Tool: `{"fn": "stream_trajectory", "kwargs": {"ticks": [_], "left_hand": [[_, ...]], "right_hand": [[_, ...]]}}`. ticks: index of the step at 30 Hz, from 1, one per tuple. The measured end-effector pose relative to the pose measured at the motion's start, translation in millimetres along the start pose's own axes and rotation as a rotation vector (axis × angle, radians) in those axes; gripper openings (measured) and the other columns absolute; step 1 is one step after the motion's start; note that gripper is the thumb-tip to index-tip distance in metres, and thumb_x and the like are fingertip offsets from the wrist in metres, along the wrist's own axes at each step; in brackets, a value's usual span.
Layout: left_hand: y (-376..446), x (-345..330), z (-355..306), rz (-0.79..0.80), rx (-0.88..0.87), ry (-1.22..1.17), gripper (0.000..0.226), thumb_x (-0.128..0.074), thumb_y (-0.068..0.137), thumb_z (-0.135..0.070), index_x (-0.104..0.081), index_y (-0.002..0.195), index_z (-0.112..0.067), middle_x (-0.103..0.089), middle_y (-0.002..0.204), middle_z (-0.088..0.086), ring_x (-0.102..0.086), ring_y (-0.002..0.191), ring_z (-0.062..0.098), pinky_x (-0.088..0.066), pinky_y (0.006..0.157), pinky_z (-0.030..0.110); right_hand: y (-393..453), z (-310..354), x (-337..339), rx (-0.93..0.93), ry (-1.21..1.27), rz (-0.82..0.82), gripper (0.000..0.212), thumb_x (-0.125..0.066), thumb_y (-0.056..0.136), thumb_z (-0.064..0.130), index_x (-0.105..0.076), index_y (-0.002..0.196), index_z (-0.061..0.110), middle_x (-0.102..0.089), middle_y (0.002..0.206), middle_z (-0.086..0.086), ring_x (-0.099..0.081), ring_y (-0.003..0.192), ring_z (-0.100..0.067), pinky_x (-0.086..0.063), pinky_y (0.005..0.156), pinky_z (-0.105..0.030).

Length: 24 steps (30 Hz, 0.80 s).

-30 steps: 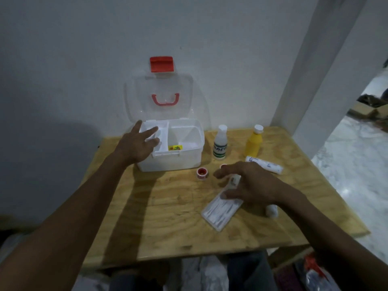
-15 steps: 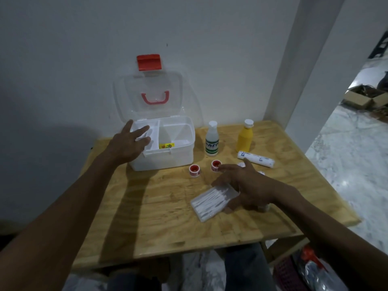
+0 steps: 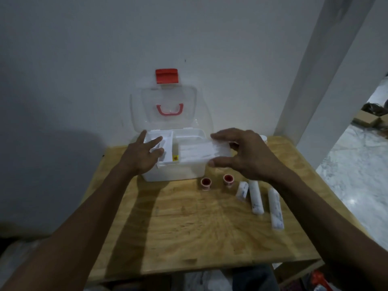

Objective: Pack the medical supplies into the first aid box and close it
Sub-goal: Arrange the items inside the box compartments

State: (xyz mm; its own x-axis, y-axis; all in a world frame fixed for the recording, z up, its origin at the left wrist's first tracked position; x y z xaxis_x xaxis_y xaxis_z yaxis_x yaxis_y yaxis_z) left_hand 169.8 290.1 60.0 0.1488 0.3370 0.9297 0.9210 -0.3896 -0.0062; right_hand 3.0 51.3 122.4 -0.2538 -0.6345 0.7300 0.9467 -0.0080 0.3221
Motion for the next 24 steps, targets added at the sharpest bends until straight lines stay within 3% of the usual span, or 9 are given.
{"fn": "stream_trajectory", "kwargs": {"ticks": [4, 9, 24], "left_hand": [[-7, 7, -7, -0.002, -0.036, 0.011, 0.047, -0.037, 0.100, -0.048, -0.037, 0.146, -0.039, -0.003, 0.163, 0.005, -0.024, 0.145, 0.033, -0.019, 0.116, 0.043], [-19, 17, -21, 0.038, -0.091, 0.082, 0.041, -0.030, 0.104, -0.037, -0.048, 0.141, -0.029, -0.007, 0.163, 0.000, -0.008, 0.149, 0.027, -0.013, 0.118, 0.041], [-24, 24, -23, 0.090, -0.080, 0.125, 0.045, -0.026, 0.104, -0.038, -0.043, 0.144, -0.027, -0.004, 0.163, 0.000, -0.002, 0.150, 0.028, -0.009, 0.118, 0.041]], "right_hand": [[48, 2, -11, -0.026, -0.207, -0.058, 0.068, -0.085, 0.070, 0.031, -0.059, 0.129, 0.011, -0.057, 0.132, -0.006, -0.053, 0.119, -0.021, -0.037, 0.097, -0.024], [88, -2, -37, -0.039, -0.357, 0.021, 0.069, -0.085, 0.071, 0.024, -0.056, 0.131, 0.006, -0.056, 0.133, -0.011, -0.051, 0.121, -0.027, -0.041, 0.099, -0.034], [111, -15, -85, -0.097, -0.355, 0.145, 0.068, -0.083, 0.074, 0.026, -0.053, 0.134, 0.012, -0.054, 0.132, -0.011, -0.041, 0.124, -0.027, -0.040, 0.095, -0.036]]}}
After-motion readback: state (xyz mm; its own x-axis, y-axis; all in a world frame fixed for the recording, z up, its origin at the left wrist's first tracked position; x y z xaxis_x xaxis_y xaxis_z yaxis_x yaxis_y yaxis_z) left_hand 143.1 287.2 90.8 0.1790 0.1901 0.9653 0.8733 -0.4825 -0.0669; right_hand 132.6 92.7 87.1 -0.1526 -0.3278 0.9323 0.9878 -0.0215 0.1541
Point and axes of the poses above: each hand's wrist, its own y-axis towards the middle knuckle, its own x-axis out of the back of the hand, z = x × y, the point moved 1 cm from there along y, towards the middle knuckle
